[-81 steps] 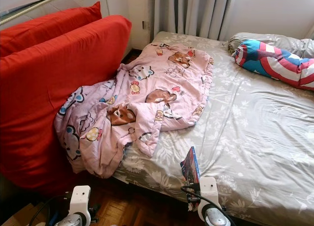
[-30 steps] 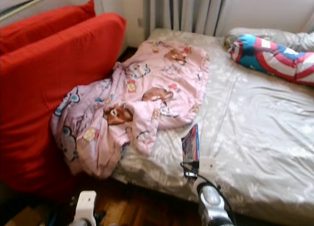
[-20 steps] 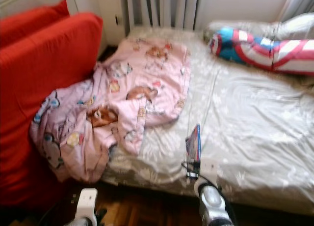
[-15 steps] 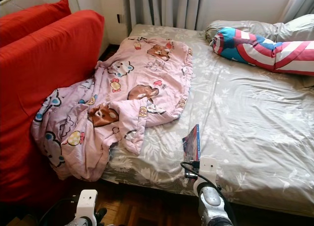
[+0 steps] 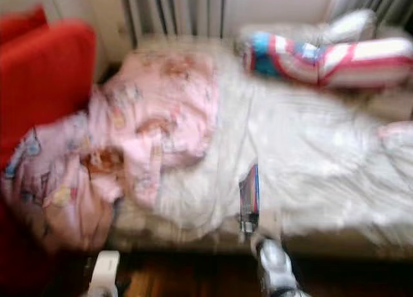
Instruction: Clean up the room
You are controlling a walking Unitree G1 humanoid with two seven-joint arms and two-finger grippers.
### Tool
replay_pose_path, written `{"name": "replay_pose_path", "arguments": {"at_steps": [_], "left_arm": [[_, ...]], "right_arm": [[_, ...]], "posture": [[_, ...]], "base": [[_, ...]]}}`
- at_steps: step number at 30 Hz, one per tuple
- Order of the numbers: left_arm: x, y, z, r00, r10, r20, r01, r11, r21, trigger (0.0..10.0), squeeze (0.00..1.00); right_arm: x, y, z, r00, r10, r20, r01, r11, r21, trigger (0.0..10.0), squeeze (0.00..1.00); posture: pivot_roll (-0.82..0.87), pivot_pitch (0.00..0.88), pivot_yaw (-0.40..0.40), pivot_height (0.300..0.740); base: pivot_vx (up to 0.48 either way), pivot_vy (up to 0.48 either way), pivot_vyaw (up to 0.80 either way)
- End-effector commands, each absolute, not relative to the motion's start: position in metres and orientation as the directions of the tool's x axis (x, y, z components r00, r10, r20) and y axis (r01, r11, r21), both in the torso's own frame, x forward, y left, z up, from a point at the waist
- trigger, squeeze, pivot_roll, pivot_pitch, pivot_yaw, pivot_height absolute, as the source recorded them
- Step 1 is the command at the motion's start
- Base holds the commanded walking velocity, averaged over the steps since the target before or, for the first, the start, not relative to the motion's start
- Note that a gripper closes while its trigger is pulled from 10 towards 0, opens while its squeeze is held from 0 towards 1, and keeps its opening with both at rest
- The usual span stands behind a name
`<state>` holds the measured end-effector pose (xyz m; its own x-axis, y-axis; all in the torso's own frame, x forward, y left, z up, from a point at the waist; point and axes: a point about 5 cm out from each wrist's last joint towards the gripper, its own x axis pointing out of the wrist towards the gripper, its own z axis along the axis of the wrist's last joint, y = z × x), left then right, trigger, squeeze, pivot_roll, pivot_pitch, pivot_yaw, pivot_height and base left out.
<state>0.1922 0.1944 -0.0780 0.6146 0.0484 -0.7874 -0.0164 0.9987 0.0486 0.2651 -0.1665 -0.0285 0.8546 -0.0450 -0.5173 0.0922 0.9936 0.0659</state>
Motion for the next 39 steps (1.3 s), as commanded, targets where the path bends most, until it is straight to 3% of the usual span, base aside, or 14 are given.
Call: {"name": "replay_pose_path", "arguments": {"at_steps": [1,39], "left_arm": [[0.182,0.191,-0.084,0.577,0.040,-0.816,-0.019,0.999,0.036,10.0,0.00],[0.191,0.180,-0.080,0.611,0.016,-0.791,-0.005,1.000,0.017,10.0,0.00]], "right_arm": [[0.269,-0.170,-0.024,0.871,-0.055,-0.488,0.098,0.993,0.062,10.0,0.00],[0.267,-0.174,-0.026,0.863,-0.064,-0.502,0.110,0.992,0.063,10.0,0.00]], "posture": [[-0.06,0.057,-0.022,0.730],[-0.06,0.067,-0.023,0.730]], "base": [[0.000,-0.289,0.00],[0.000,-0.284,0.00]]}}
